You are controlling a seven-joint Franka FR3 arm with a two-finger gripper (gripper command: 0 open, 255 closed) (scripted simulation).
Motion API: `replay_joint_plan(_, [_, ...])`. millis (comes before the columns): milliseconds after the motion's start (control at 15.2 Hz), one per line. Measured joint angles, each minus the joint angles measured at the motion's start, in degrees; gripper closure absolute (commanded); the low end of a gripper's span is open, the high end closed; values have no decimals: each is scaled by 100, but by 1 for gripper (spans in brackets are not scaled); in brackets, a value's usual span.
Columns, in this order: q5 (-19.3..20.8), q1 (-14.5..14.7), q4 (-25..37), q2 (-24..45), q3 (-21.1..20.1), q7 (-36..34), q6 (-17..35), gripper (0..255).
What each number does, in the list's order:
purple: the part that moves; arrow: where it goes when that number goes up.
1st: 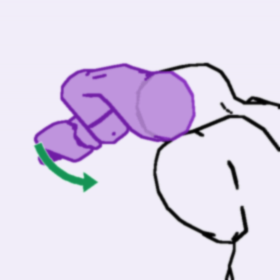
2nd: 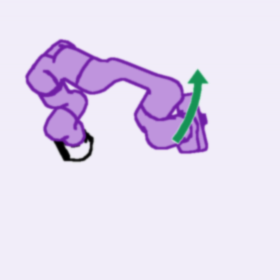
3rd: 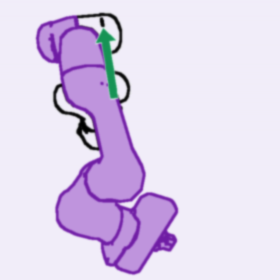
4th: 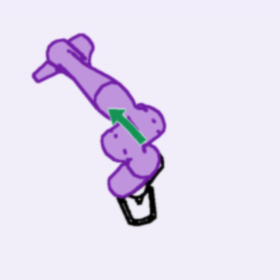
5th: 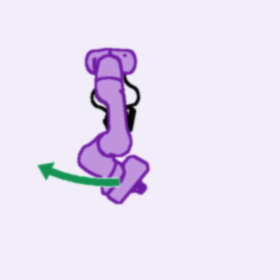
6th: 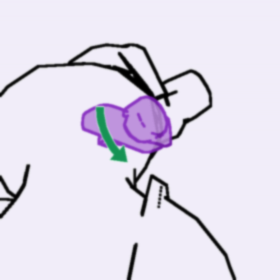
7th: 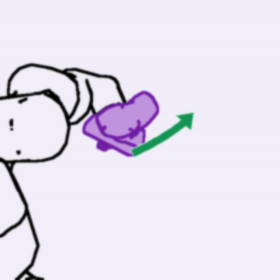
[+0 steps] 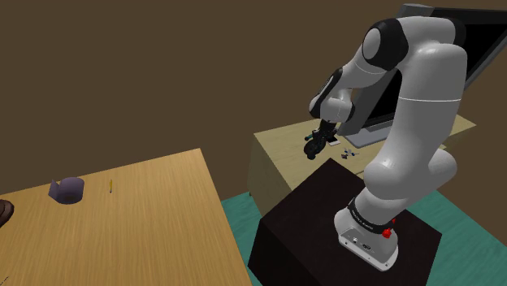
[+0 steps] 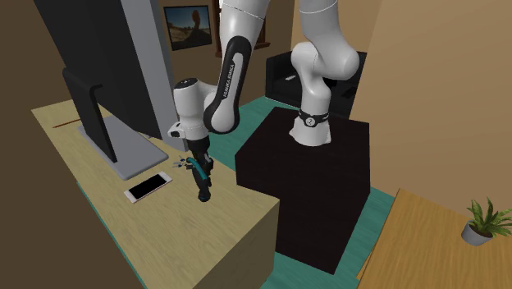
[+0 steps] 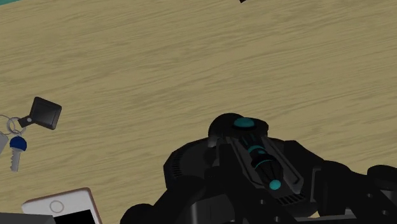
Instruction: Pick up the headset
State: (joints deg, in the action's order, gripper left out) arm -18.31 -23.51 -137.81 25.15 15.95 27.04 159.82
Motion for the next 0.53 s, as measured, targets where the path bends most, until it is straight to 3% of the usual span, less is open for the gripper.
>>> replay_joint_plan(528, [175, 138, -69, -261, 174, -132, -199, 255])
